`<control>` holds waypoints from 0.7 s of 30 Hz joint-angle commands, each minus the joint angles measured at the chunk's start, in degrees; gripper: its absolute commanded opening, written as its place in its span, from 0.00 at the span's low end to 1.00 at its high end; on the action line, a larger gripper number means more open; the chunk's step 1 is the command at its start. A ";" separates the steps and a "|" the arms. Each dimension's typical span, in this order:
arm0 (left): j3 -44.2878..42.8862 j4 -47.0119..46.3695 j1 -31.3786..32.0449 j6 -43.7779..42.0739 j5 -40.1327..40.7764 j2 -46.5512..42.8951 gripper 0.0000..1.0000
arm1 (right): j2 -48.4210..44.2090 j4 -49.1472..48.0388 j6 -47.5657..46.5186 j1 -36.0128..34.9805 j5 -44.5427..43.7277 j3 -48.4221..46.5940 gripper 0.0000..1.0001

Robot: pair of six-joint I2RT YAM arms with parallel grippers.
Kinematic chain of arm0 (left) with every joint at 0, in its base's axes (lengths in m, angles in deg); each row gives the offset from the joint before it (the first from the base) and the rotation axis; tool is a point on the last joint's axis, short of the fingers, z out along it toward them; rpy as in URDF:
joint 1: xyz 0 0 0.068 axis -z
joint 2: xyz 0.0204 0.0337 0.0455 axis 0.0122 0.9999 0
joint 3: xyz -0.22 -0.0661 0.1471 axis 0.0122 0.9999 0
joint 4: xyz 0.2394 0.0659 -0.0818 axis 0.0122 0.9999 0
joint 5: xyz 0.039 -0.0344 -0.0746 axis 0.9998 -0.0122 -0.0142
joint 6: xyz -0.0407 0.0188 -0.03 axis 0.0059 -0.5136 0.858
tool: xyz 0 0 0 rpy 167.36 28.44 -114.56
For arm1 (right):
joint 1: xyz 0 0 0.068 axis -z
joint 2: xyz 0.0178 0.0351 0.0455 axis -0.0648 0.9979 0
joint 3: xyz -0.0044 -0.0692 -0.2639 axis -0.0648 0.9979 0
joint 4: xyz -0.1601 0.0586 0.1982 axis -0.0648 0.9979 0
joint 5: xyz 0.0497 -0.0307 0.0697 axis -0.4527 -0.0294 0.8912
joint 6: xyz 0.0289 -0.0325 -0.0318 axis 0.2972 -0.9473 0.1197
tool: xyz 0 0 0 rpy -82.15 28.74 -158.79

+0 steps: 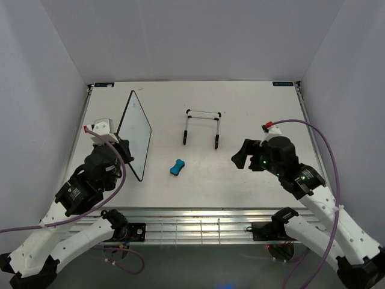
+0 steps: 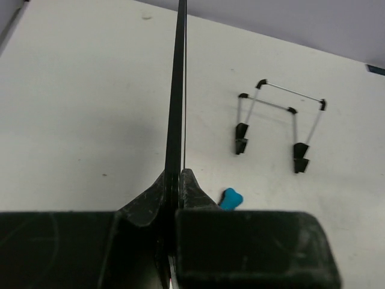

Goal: Erase the whiteboard

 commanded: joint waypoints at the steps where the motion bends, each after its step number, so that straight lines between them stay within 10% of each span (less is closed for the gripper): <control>1: 0.19 -3.83 -0.07 -1.48 8.37 2.74 0.00 | 9.36 -6.48 4.28 -16.94 -23.37 -5.82 0.90; 8: 4.58 -8.39 -0.68 -3.23 13.55 4.60 0.00 | 23.29 -17.61 19.40 -26.96 -26.64 -9.21 0.99; 9: 5.72 -9.89 -1.12 -3.76 12.77 3.64 0.00 | 23.64 -21.91 19.84 -27.04 -24.36 -7.70 0.79; 11: 7.66 -12.44 -4.02 -4.20 10.14 1.70 0.00 | 27.06 -28.10 26.22 -27.83 -21.09 -6.72 0.71; 21: 13.38 -18.96 -8.16 -8.42 2.66 -8.58 0.00 | 54.48 -9.40 38.56 -35.39 -31.28 -30.44 0.87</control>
